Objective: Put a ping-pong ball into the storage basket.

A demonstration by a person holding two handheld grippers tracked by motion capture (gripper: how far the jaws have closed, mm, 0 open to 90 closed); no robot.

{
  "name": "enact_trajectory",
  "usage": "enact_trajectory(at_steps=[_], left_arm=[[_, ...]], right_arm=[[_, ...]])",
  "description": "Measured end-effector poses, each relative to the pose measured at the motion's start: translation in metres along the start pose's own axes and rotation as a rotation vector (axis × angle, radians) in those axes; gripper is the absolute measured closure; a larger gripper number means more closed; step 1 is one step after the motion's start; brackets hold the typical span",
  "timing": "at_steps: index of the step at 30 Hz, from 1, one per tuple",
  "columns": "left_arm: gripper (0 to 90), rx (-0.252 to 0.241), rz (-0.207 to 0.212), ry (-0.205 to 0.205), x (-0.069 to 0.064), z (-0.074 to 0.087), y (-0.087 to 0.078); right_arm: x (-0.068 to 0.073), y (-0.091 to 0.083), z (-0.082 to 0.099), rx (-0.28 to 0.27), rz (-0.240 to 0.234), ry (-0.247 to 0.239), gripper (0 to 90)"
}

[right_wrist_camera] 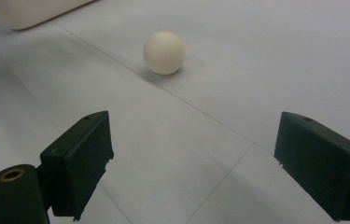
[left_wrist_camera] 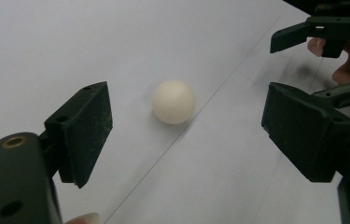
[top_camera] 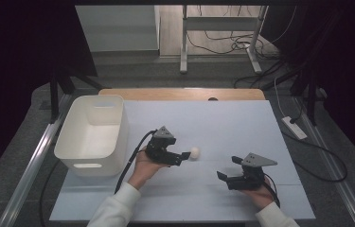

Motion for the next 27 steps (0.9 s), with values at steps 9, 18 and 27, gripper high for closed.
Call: enact_trajectory(at_steps=[9,18,27], left_arm=[[17.1,0.007,0.002,-0.004,0.000,-0.002,0.005],[17.1,0.025,0.006,-0.010,-0.001,-0.004,0.017],[17.2,0.044,0.007,-0.011,-0.002,-0.006,0.029]], right_arm=[[0.000,0.000,0.000,0.002,0.000,-0.001,11.2],[0.000,0.001,0.000,0.003,-0.001,-0.003,11.2],[0.000,0.001,0.000,0.003,-0.001,-0.004,11.2]])
Point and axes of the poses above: each handheld gripper's, and its own axes: y roughly forward along the jaws, z roughly out of its underside, x roughly to its left, the point moved 4 cm from there along y, roughly forward along the jaws, and after that the axes turned 10 degrees about -z, right-handed, at the moved point
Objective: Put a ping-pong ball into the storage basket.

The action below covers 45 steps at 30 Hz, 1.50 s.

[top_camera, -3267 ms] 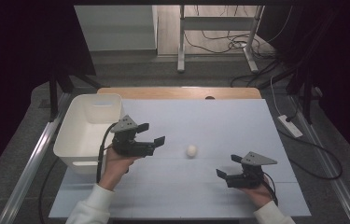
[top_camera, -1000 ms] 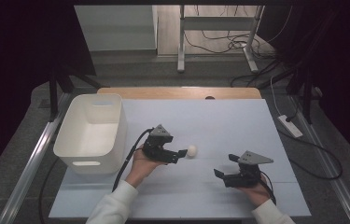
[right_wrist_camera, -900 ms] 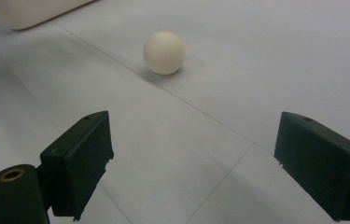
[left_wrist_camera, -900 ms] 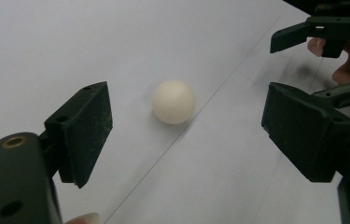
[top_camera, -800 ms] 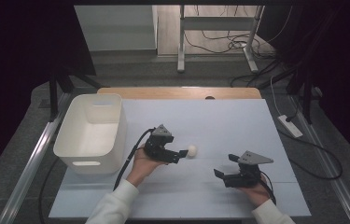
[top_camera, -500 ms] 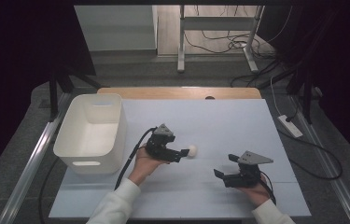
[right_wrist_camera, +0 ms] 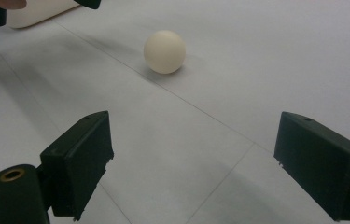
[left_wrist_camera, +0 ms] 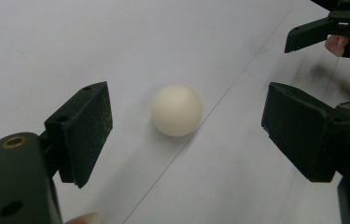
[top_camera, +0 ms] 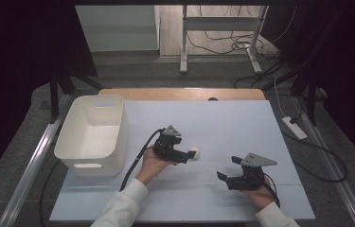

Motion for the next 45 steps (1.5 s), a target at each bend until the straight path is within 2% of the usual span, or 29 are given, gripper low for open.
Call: enact_trajectory(at_steps=[31,45], left_arm=[[17.1,0.073,-0.001,0.004,-0.002,-0.003,0.038],[18.7,0.118,-0.015,0.023,-0.004,0.002,0.052]], right_arm=[[0.000,0.000,0.000,0.000,-0.002,-0.002,11.3],[0.000,0.000,0.000,0.000,-0.003,-0.002,11.3]])
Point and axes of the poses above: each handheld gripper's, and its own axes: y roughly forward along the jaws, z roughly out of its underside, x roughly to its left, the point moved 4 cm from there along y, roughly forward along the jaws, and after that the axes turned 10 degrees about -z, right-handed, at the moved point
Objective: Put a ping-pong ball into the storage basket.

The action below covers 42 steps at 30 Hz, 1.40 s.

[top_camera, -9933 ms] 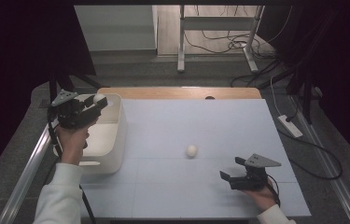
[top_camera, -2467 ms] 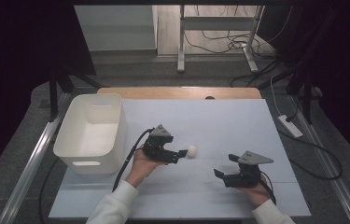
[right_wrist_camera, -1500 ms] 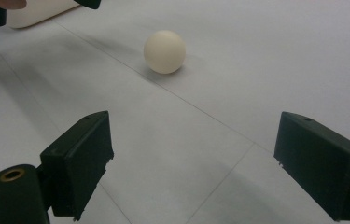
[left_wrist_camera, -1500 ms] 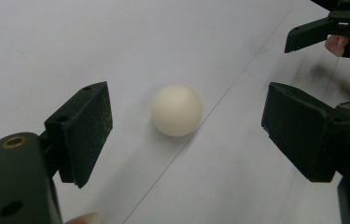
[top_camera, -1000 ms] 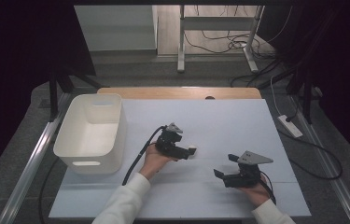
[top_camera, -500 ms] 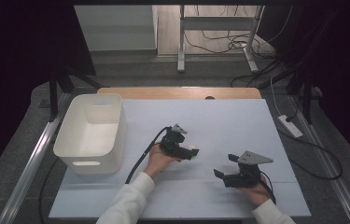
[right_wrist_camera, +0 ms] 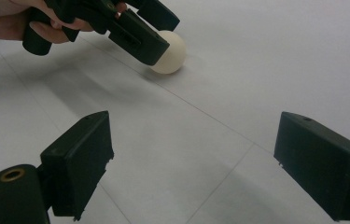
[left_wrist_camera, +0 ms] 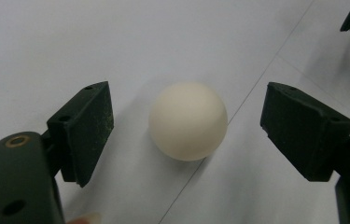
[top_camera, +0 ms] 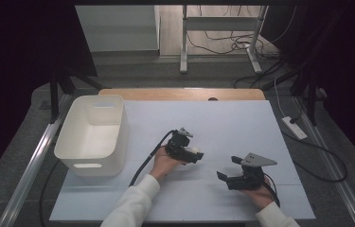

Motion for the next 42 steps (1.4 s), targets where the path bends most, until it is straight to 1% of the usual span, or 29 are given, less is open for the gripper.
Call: enact_trajectory(at_steps=[5,8,10,13,15,16,20,25,26,27,30,31,42], left_arm=[[21.9,0.013,0.009,0.006,-0.001,0.002,0.003],[25.6,0.022,-0.001,0.020,-0.002,0.003,0.005],[31.2,0.023,-0.007,0.019,-0.002,0.003,0.006],[41.7,0.013,-0.012,0.018,-0.002,0.002,0.005],[48.0,-0.003,-0.012,0.015,-0.003,0.001,0.003],[50.0,-0.005,-0.012,0.016,-0.003,0.001,0.003],[50.6,-0.003,-0.015,0.020,-0.002,0.001,0.002],[50.8,-0.013,-0.017,0.020,-0.003,0.000,-0.001],[50.8,-0.023,-0.013,0.014,-0.004,0.000,-0.001],[50.8,-0.024,-0.012,0.021,-0.005,0.000,-0.003],[50.8,-0.029,-0.015,0.024,-0.005,-0.001,-0.006],[50.8,-0.040,-0.016,0.018,-0.005,-0.001,-0.007],[50.8,-0.080,-0.017,0.012,-0.007,-0.003,-0.019]], right_arm=[[0.000,0.000,0.000,0.000,0.000,0.000,11.3],[0.000,0.000,0.000,-0.001,0.001,0.000,11.3],[0.000,0.000,0.000,0.000,0.001,0.000,11.3],[0.000,-0.001,0.000,-0.001,0.001,0.000,11.3],[0.000,-0.001,0.000,-0.001,0.002,-0.001,11.4],[0.000,-0.001,0.000,-0.002,0.002,0.000,11.3],[0.000,-0.001,0.000,-0.002,0.002,0.000,11.4],[0.000,-0.001,0.000,-0.002,0.003,-0.001,11.4],[0.000,-0.001,0.000,-0.002,0.003,-0.001,11.4],[0.000,-0.001,0.000,-0.002,0.004,-0.001,11.4],[0.000,-0.001,0.000,-0.001,0.004,-0.001,11.4],[0.000,-0.001,0.000,-0.001,0.004,-0.001,11.4],[0.000,-0.001,0.000,0.000,0.006,-0.003,11.5]])
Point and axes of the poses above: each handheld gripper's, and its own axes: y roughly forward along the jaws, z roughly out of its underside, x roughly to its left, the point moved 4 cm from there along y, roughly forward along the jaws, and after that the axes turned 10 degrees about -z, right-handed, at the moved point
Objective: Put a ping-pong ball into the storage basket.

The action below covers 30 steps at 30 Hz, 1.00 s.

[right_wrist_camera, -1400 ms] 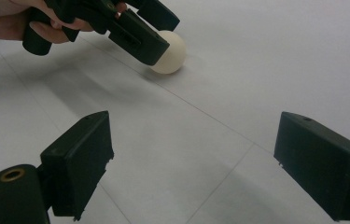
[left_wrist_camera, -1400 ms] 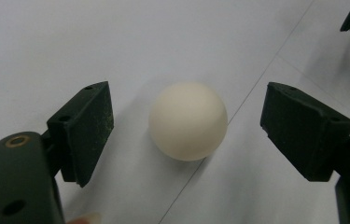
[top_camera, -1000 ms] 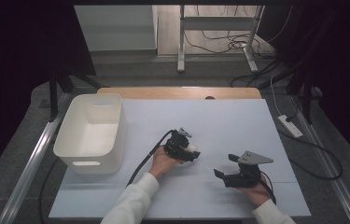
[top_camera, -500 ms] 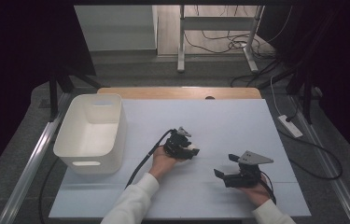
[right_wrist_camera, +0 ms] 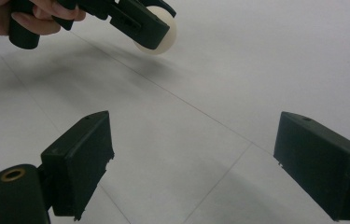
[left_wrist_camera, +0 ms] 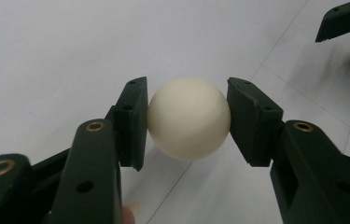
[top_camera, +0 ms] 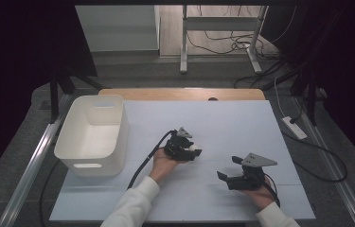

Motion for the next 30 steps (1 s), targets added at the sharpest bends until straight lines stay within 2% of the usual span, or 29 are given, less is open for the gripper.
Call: enact_trajectory(at_steps=[30], left_arm=[[50.8,-0.093,0.006,-0.005,-0.002,-0.007,-0.029]], right_arm=[[0.000,0.000,0.000,-0.001,0.003,0.001,11.5]])
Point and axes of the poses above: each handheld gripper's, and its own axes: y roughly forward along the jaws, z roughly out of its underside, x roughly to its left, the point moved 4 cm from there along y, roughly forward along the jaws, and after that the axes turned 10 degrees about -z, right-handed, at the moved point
